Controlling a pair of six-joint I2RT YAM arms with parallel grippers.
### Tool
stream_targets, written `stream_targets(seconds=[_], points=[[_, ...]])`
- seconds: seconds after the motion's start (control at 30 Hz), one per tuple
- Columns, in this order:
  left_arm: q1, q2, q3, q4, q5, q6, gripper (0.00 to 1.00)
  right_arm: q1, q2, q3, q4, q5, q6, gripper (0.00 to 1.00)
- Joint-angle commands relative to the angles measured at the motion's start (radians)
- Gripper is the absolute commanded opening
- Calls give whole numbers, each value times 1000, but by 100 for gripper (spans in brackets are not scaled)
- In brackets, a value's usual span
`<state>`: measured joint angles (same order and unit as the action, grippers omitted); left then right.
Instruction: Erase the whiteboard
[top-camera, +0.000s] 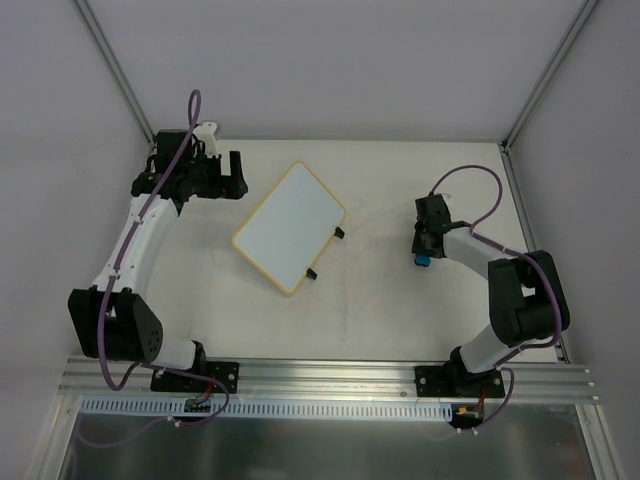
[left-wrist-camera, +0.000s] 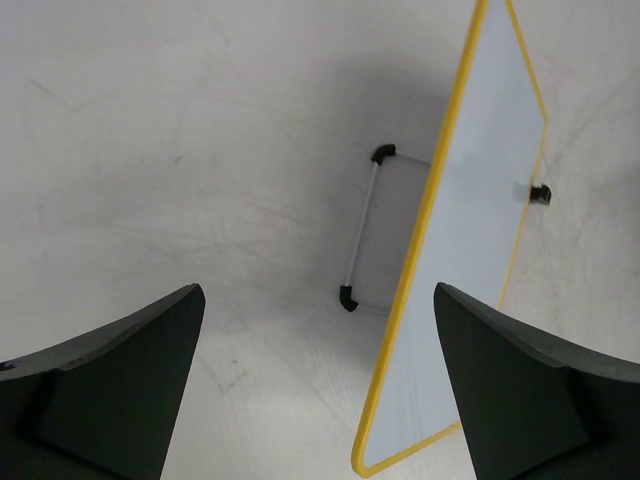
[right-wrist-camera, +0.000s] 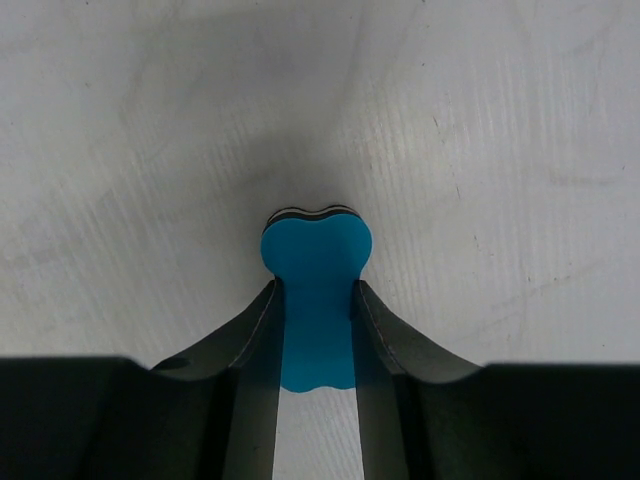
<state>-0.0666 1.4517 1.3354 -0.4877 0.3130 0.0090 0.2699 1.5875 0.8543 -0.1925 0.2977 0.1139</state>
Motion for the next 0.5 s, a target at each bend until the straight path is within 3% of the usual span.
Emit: stream_targets(seconds=[0.0, 0.07, 0.1, 0.17, 0.47], points=[[-7, -117, 21, -2, -201, -102, 99, -8, 0, 17, -33, -15, 27, 34], [-7, -172, -1, -2, -236, -112, 99, -8, -53, 11, -39, -17, 7, 52], [-7, -194, -7, -2, -255, -112, 99, -8, -79, 12, -47, -11, -2, 68], [-7, -256, -28, -3, -307, -104, 99, -9, -162, 35, -85, 7, -43, 81], [-7, -473, 24, -38, -436, -81, 99, -15, -512, 251, -223, 113, -236, 96]])
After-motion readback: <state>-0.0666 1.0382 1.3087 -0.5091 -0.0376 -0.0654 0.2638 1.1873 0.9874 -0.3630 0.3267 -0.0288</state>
